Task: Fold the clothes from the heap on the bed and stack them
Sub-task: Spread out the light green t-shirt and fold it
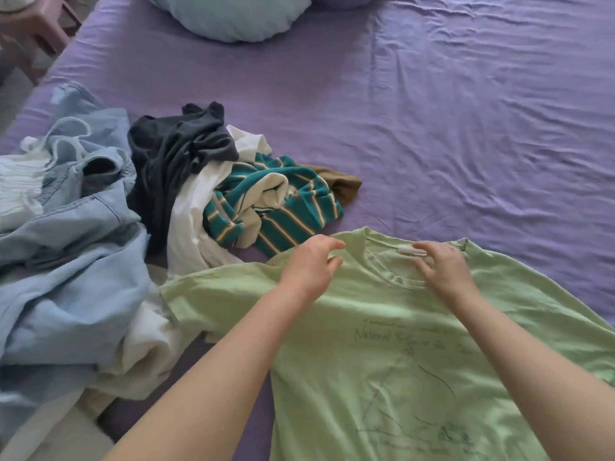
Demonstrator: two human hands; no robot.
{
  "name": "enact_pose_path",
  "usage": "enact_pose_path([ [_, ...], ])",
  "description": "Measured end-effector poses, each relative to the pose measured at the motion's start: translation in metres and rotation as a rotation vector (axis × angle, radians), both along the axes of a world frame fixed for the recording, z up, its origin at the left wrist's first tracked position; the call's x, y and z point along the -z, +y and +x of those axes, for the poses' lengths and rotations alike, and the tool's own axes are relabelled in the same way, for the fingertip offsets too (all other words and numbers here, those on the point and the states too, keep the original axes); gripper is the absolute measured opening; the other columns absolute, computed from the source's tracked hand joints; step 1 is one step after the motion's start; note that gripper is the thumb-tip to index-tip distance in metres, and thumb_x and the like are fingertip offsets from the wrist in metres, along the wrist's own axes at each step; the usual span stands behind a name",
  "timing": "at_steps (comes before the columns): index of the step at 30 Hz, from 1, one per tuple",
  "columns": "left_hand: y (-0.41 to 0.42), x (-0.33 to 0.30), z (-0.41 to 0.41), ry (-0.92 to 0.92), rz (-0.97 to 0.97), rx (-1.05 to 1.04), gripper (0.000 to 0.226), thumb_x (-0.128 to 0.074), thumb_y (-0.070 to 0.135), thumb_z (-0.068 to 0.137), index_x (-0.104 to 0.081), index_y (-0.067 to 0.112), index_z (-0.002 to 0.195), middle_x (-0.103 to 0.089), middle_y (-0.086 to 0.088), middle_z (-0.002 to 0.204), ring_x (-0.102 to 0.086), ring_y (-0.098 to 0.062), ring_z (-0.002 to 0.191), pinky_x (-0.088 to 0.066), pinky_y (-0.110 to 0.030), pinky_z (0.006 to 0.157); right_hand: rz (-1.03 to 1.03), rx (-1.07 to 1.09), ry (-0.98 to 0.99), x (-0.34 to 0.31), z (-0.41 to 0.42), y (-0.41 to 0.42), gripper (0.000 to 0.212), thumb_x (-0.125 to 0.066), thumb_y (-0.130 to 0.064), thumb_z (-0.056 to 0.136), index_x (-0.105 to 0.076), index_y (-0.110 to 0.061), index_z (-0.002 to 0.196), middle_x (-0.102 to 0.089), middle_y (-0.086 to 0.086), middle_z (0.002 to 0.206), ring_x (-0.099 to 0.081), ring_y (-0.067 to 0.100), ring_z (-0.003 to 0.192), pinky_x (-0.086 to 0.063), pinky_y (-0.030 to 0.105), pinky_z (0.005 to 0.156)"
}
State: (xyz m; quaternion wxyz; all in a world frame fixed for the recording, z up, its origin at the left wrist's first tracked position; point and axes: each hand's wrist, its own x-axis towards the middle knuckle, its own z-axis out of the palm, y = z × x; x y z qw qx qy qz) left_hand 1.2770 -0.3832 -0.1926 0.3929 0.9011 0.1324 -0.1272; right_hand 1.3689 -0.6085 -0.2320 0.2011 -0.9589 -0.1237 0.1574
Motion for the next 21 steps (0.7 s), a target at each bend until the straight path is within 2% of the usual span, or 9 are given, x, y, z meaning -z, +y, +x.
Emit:
enact_pose_path([
  [3, -0.025, 0.025, 0.024, 0.035, -0.004, -0.017, 0.042, -0.054, 0.015, 0.096, -0.049, 0.013, 0.137, -0.041, -0.005, 0.143, -0.050, -0.022, 0.122, -0.036, -0.034, 0.107, 0.006, 0.014, -0.072, 0.004, 0.017, -0.018, 0.033, -0.062, -0.012, 0.089, -0.060, -0.005, 0.122, -0.060, 0.013, 0.124, -0.042, 0.032, 0.122, -0.026, 0.031, 0.101],
  [5, -0.031, 0.038, 0.035, 0.043, 0.055, -0.057, 0.048, -0.053, 0.015, 0.096, -0.041, 0.013, 0.143, -0.033, -0.006, 0.149, -0.043, -0.022, 0.130, -0.034, -0.033, 0.108, -0.016, 0.105, -0.130, 0.005, 0.031, -0.034, 0.035, -0.058, -0.010, 0.091, -0.058, -0.005, 0.126, -0.059, 0.012, 0.127, -0.040, 0.033, 0.122, -0.027, 0.033, 0.101],
  [8, -0.035, 0.051, 0.047, 0.055, 0.113, -0.133, 0.054, -0.053, 0.020, 0.097, -0.033, 0.012, 0.146, -0.033, -0.008, 0.147, -0.046, -0.024, 0.126, -0.035, -0.034, 0.104, -0.104, 0.194, -0.095, 0.011, 0.052, -0.060, 0.041, -0.049, -0.012, 0.096, -0.046, -0.007, 0.137, -0.047, 0.011, 0.141, -0.038, 0.035, 0.126, -0.024, 0.033, 0.103],
  [11, -0.038, 0.057, 0.058, 0.071, 0.216, -0.152, 0.041, -0.055, 0.025, 0.096, -0.049, 0.012, 0.135, -0.045, -0.011, 0.131, -0.054, -0.028, 0.113, -0.042, -0.036, 0.095, -0.157, 0.223, 0.034, 0.019, 0.063, -0.075, 0.045, -0.052, -0.016, 0.095, -0.044, -0.006, 0.138, -0.049, 0.019, 0.137, -0.040, 0.037, 0.125, -0.023, 0.033, 0.102],
  [14, -0.039, 0.055, 0.072, 0.008, 0.271, -0.180, 0.025, -0.054, 0.023, 0.095, -0.064, 0.008, 0.113, -0.055, -0.014, 0.115, -0.056, -0.031, 0.103, -0.043, -0.036, 0.086, -0.080, 0.299, 0.054, 0.021, 0.069, -0.084, 0.028, -0.058, -0.015, 0.092, -0.062, -0.004, 0.117, -0.061, 0.021, 0.120, -0.051, 0.036, 0.115, -0.035, 0.035, 0.093],
  [17, -0.039, 0.048, 0.094, -0.064, 0.212, -0.287, 0.022, -0.055, 0.019, 0.094, -0.066, 0.007, 0.109, -0.057, -0.016, 0.113, -0.056, -0.031, 0.104, -0.046, -0.037, 0.090, 0.088, 0.465, -0.016, 0.013, 0.082, -0.089, 0.025, -0.058, -0.013, 0.091, -0.065, -0.001, 0.112, -0.065, 0.020, 0.115, -0.056, 0.033, 0.111, -0.039, 0.033, 0.088],
  [21, -0.047, 0.051, 0.112, -0.072, 0.228, -0.312, 0.025, -0.052, 0.019, 0.096, -0.063, 0.007, 0.115, -0.050, -0.016, 0.122, -0.053, -0.030, 0.111, -0.040, -0.034, 0.095, 0.150, 0.543, -0.064, 0.015, 0.089, -0.091, 0.026, -0.055, -0.013, 0.092, -0.064, -0.002, 0.114, -0.064, 0.020, 0.115, -0.055, 0.033, 0.111, -0.039, 0.033, 0.090],
])
